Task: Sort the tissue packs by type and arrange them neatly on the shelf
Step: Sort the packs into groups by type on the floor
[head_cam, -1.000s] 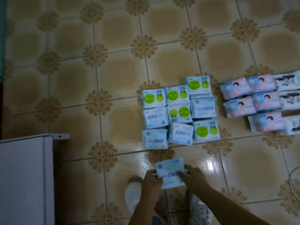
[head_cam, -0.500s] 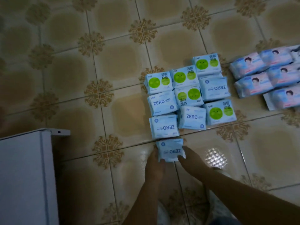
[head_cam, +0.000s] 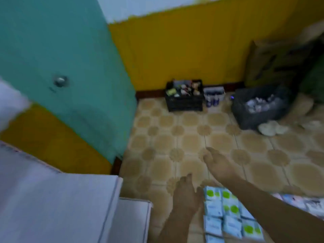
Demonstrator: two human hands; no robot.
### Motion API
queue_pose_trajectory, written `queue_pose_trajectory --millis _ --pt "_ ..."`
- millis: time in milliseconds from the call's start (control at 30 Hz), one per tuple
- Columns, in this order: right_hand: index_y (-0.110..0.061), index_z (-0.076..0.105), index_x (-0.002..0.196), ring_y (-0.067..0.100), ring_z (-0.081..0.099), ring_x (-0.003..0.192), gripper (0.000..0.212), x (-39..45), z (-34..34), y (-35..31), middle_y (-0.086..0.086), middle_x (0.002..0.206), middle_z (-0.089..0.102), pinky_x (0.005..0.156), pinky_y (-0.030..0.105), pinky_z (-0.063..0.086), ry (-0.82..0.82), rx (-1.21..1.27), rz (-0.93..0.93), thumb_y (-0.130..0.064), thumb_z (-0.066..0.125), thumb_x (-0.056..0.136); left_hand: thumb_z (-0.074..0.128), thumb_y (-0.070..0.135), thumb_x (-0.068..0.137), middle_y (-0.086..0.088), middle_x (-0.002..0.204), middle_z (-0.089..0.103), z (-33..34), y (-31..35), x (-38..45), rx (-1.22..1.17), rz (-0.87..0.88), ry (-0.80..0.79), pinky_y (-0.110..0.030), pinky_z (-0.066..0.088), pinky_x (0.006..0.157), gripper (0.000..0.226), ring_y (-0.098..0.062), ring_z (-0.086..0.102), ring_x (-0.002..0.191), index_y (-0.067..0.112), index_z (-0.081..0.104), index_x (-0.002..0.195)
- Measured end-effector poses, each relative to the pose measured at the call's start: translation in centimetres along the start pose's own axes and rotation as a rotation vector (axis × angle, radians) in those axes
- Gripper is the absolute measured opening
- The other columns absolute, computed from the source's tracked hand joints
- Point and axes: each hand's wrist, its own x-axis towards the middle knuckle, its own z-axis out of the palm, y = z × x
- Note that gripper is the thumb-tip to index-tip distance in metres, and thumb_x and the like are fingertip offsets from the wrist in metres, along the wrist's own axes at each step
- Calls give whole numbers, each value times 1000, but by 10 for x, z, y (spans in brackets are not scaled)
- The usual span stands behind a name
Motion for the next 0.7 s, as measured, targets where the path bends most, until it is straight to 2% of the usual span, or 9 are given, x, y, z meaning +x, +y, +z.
queue_pose_trajectory --millis 67,133,200,300,400,500,633,700 --pt "-14 41 146 30 40 136 48 -8 -65 -122 11 149 43 111 38 30 30 110 -154 -35 41 103 49 37 96 -10 140 47 -109 53 -24 -21 55 170 -35 40 104 60 -30 47 129 17 34 150" --pt "-17 39 148 22 35 141 50 -27 -122 -237 1 153 38 112 34 28 69 138 -369 -40 38 104 52 33 96 -11 139 51 -204 92 -57 -49 79 330 -35 42 102 56 -31 50 126 17 38 147" --pt "-16 40 148 22 34 142 50 -49 -162 -337 3 153 39 114 35 26 111 150 -576 -39 39 103 53 32 95 -11 137 51 -286 116 -97 -45 126 508 -35 42 101 51 -30 51 125 14 43 143" --pt "-11 44 144 25 35 141 47 -91 -190 -444 10 151 43 115 35 24 119 208 -772 -33 44 102 54 33 94 -11 135 50 -370 127 -154 -25 104 721 -38 40 105 50 -29 47 127 15 46 140" --pt "-12 44 144 24 32 143 48 -137 -186 -512 9 152 42 119 38 22 77 233 -892 -36 45 102 55 30 92 -11 136 51 -427 110 -204 -21 71 862 -37 38 107 52 -28 47 128 13 47 140" --pt "-9 41 146 23 32 143 51 -170 -162 -557 9 153 39 117 34 22 19 187 -983 -34 45 102 57 26 90 -7 136 52 -467 77 -240 -96 14 954 -30 36 109 50 -22 47 130 14 51 138" --pt "-6 37 148 25 34 142 57 -186 -114 -603 13 153 38 115 33 25 -105 124 -984 -35 51 100 52 25 92 4 125 55 -501 16 -274 -156 -75 1082 -29 45 96 35 -14 55 113 22 55 127" --pt "-4 38 146 27 39 138 58 -185 -85 -619 16 150 42 111 32 30 -178 61 -946 -32 55 98 50 16 90 6 115 54 -518 -19 -286 -180 -101 1142 -29 46 89 29 -13 56 105 24 58 117"
